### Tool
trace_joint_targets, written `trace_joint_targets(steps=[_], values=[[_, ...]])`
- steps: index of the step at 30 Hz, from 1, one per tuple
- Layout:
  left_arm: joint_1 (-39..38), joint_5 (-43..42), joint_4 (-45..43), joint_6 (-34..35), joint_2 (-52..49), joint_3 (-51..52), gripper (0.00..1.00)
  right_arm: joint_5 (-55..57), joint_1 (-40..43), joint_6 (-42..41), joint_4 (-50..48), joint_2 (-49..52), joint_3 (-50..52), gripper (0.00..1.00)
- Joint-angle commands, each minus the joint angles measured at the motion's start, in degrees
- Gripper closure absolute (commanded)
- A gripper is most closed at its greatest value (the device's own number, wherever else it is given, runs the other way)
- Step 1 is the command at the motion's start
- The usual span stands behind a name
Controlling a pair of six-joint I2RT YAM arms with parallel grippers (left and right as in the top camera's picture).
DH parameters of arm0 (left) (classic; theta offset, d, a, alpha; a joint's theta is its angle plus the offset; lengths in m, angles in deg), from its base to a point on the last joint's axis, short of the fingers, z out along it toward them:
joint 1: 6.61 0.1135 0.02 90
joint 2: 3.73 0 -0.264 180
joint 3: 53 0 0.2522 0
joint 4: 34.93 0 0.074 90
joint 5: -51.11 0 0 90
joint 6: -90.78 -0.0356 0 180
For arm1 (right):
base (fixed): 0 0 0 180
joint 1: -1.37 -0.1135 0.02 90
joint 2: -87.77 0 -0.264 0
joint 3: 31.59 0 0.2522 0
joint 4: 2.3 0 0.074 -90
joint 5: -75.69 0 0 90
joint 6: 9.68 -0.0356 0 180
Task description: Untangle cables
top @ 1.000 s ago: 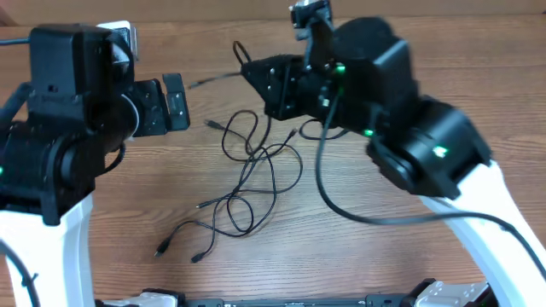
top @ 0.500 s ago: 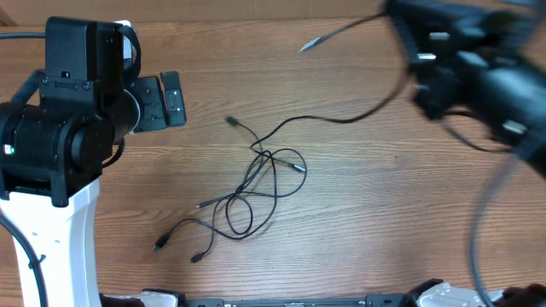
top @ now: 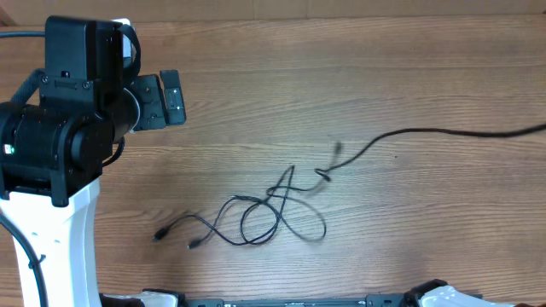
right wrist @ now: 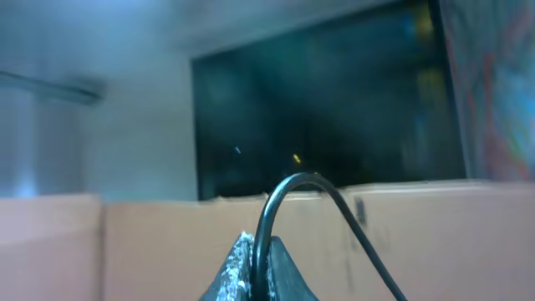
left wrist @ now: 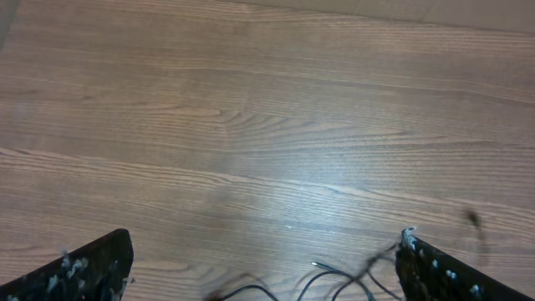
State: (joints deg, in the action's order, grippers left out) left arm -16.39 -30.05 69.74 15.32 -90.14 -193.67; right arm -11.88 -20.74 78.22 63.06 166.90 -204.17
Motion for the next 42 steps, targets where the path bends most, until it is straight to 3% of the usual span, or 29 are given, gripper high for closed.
trace_joint_targets(steps=[1, 12, 19, 23, 26, 35, 38, 42], values=[[-0.09, -0.2, -0.11, -0.81, 0.24, -0.33, 0.0, -5.84, 0.44, -1.36, -2.45, 2.58, -0.52, 0.96], [-0.11, -2.93, -0.26, -0.85, 0.24, -0.33, 0.0, -19.5, 0.44, -13.68, -9.6, 14.43, -0.52, 0.96], [-0.11, -2.91, 0.11, -2.51, 0.24, -0.33, 0.0, -13.99, 3.43, -8.83, -7.52, 15.65, -0.52, 0.96], [-0.11, -2.93, 0.15, -2.56, 0.24, -0.33, 0.0, -3.04, 10.16, -5.99, -3.37, 15.76, -0.52, 0.96], [-0.11, -2.93, 0.13, -2.56, 0.24, -0.33, 0.0, -1.22, 19.17, -2.51, -1.97, 15.93, 0.26, 0.96], [-0.11, -5.55, 0.59, -2.56, 0.24, -0.33, 0.0, -1.2, 39.54, 0.42, -21.57, 20.22, 3.91, 0.96], [-0.11, -7.91, 0.83, -2.58, 0.24, -0.31, 0.0, -1.14, 43.78, 6.86, -21.64, 21.49, 5.07, 0.96], [-0.11, -8.44, 0.24, -2.6, 0.24, -0.31, 0.0, -0.98, 46.99, 8.04, -18.97, 22.38, 6.34, 0.96]])
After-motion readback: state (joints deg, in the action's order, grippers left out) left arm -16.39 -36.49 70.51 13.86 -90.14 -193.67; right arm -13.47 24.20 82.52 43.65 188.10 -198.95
